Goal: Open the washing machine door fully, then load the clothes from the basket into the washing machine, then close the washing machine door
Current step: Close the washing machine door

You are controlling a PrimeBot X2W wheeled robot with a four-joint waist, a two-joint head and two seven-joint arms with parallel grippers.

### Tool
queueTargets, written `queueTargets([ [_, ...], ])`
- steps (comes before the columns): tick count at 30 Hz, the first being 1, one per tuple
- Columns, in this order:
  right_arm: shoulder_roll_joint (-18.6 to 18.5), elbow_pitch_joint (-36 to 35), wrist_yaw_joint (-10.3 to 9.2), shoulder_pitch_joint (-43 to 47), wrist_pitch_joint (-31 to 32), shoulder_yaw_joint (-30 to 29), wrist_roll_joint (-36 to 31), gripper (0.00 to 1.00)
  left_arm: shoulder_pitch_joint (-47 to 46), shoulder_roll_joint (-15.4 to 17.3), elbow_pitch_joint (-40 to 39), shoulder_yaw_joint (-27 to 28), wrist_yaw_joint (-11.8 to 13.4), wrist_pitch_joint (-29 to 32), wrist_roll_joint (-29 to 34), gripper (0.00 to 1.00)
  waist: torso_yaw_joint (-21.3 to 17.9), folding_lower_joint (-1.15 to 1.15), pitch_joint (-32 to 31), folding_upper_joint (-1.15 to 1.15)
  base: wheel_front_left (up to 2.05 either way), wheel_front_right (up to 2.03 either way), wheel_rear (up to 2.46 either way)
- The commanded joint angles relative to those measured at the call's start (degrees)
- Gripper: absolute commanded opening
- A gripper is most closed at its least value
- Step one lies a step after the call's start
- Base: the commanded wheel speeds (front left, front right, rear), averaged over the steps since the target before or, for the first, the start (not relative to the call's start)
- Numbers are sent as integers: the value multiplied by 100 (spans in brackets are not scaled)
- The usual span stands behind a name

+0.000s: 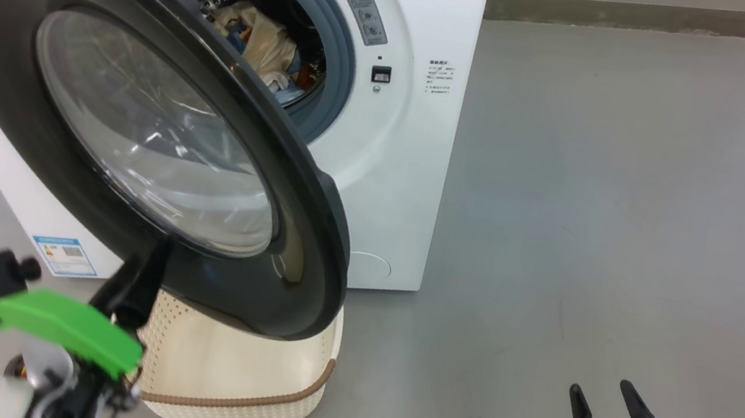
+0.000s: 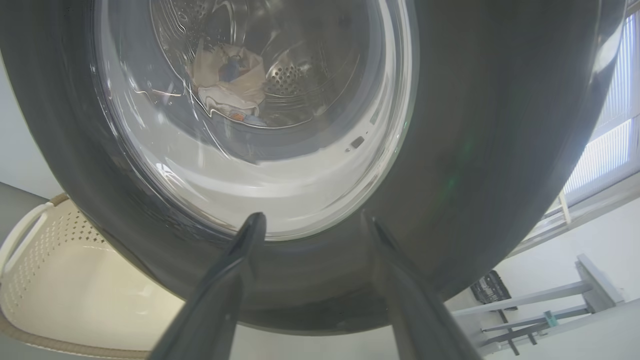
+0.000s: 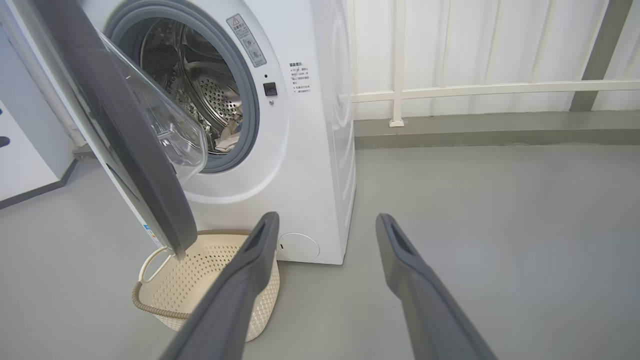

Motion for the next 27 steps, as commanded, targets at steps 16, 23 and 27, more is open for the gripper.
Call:
queueTargets([
  [16,-2,-161,9,56,-28,-3,-60,100,693,545,315,-577,-39,-1986,2252,100,16,0,-47,0,0,0,0],
  [23,18,-176,9,80,-28,-69,-95,100,1160,59,-273,222,-27,-1998,3693,100,21,0,-12,0,0,0,0],
  [27,15,-159,9,70,-28,-75,-98,100,1406,-219,-484,612,-36,-1999,4103,100,18,0,5,0,0,0,0],
])
